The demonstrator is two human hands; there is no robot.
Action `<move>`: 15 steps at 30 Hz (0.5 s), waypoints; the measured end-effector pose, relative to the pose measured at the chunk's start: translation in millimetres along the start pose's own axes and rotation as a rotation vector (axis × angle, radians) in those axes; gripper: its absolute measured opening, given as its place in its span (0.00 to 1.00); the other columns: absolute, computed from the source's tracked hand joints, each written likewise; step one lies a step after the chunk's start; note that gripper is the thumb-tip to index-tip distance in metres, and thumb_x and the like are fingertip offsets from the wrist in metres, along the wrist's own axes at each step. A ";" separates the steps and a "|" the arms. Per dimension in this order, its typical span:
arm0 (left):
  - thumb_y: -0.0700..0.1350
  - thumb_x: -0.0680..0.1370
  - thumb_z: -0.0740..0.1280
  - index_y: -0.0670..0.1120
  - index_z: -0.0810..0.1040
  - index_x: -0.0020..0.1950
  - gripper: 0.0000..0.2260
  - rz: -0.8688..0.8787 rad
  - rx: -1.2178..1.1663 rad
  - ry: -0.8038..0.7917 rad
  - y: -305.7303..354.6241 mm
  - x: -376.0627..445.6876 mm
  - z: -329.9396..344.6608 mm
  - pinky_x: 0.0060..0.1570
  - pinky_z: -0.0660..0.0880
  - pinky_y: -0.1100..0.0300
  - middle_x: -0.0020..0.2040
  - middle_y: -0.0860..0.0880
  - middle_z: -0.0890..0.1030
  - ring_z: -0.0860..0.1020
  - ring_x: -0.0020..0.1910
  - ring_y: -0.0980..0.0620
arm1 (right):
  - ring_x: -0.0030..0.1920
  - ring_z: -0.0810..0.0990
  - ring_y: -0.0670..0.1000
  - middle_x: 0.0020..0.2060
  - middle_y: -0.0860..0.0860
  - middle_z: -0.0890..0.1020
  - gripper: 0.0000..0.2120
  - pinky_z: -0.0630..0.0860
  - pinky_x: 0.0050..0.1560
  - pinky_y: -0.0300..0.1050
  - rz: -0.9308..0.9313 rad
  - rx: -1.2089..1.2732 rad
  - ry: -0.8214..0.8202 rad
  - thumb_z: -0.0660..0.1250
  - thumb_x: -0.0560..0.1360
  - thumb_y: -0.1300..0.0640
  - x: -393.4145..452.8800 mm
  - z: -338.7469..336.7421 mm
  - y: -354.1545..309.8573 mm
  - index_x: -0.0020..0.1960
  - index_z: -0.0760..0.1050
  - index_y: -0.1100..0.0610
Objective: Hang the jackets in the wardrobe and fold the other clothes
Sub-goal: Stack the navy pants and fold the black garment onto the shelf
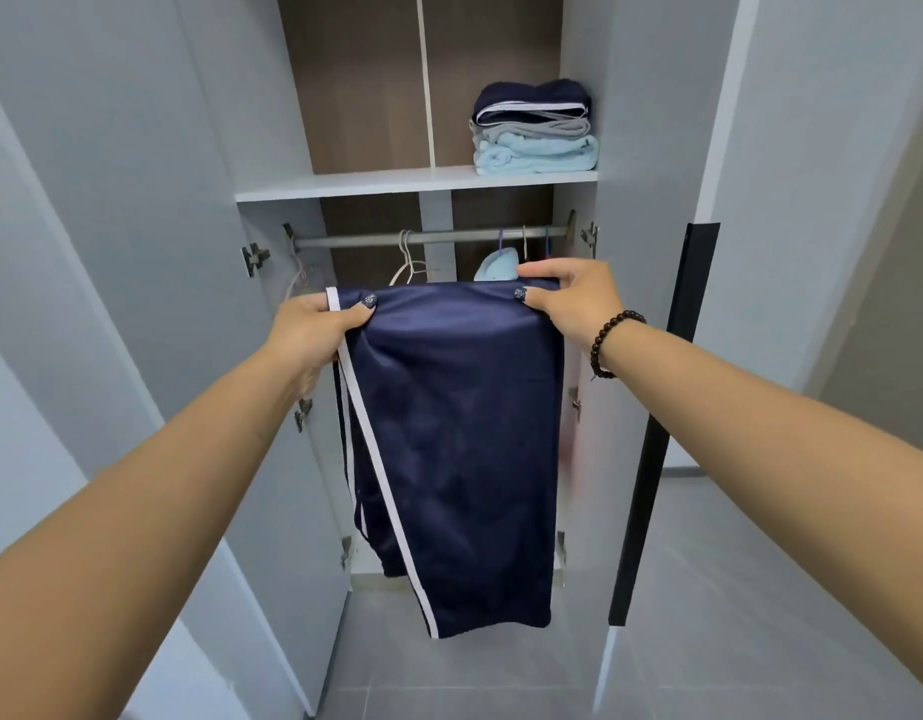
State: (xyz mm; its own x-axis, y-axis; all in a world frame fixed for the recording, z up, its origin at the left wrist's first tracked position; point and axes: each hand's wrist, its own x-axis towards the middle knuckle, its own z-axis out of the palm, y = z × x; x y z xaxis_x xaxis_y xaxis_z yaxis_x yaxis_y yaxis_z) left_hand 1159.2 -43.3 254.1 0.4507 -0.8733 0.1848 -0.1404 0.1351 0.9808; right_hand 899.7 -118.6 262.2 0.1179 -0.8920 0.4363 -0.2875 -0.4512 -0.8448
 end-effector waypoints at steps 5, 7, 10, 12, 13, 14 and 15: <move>0.45 0.80 0.66 0.48 0.80 0.49 0.04 -0.001 0.061 -0.006 12.2 -12.1 -0.2 0.46 0.79 0.55 0.45 0.50 0.84 0.82 0.44 0.51 | 0.57 0.78 0.49 0.56 0.51 0.82 0.23 0.75 0.61 0.45 -0.061 -0.161 -0.093 0.78 0.65 0.60 1.3 -4.5 3.3 0.59 0.80 0.54; 0.41 0.79 0.67 0.42 0.81 0.54 0.06 0.020 0.082 -0.114 14.6 -18.6 -1.0 0.49 0.80 0.53 0.49 0.45 0.85 0.83 0.48 0.47 | 0.52 0.79 0.47 0.50 0.48 0.83 0.20 0.77 0.57 0.43 -0.105 -0.238 -0.087 0.79 0.65 0.57 -0.9 -5.9 6.0 0.56 0.82 0.53; 0.38 0.76 0.71 0.41 0.80 0.56 0.09 0.067 0.130 -0.087 14.2 -27.9 -0.9 0.51 0.80 0.53 0.51 0.43 0.84 0.83 0.49 0.45 | 0.40 0.77 0.38 0.39 0.42 0.80 0.14 0.74 0.49 0.35 -0.155 -0.277 -0.034 0.79 0.64 0.53 -4.5 -12.3 9.8 0.49 0.84 0.52; 0.38 0.74 0.73 0.47 0.82 0.49 0.06 0.098 0.155 0.010 13.4 -33.5 2.0 0.45 0.80 0.58 0.46 0.48 0.85 0.83 0.46 0.48 | 0.38 0.75 0.37 0.39 0.42 0.81 0.13 0.70 0.43 0.29 -0.163 -0.307 -0.035 0.80 0.63 0.53 -4.9 -18.4 11.8 0.47 0.84 0.52; 0.38 0.73 0.74 0.50 0.83 0.45 0.07 0.121 0.178 0.053 12.7 -36.6 4.0 0.43 0.80 0.59 0.44 0.49 0.85 0.83 0.44 0.49 | 0.39 0.75 0.39 0.41 0.44 0.82 0.14 0.68 0.42 0.28 -0.162 -0.344 -0.042 0.80 0.63 0.53 -5.1 -21.2 12.3 0.48 0.84 0.52; 0.38 0.73 0.75 0.51 0.83 0.43 0.08 0.146 0.208 0.088 11.9 -39.8 6.2 0.44 0.80 0.58 0.42 0.50 0.85 0.83 0.43 0.48 | 0.41 0.75 0.40 0.44 0.46 0.83 0.15 0.69 0.43 0.29 -0.160 -0.391 -0.048 0.80 0.63 0.53 -5.7 -23.6 12.5 0.49 0.84 0.53; 0.37 0.72 0.75 0.51 0.83 0.42 0.09 0.173 0.234 0.106 10.4 -42.5 8.4 0.45 0.81 0.55 0.42 0.48 0.85 0.83 0.43 0.47 | 0.44 0.76 0.44 0.47 0.48 0.84 0.18 0.71 0.46 0.32 -0.156 -0.438 -0.050 0.80 0.63 0.53 -6.7 -26.0 13.0 0.51 0.83 0.54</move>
State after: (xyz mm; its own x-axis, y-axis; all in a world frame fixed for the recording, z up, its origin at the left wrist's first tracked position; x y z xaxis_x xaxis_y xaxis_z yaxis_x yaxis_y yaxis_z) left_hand 1131.2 -8.8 256.0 0.4901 -0.7914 0.3655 -0.4170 0.1554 0.8955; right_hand 870.4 -117.9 256.4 0.2341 -0.8193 0.5234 -0.6356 -0.5364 -0.5552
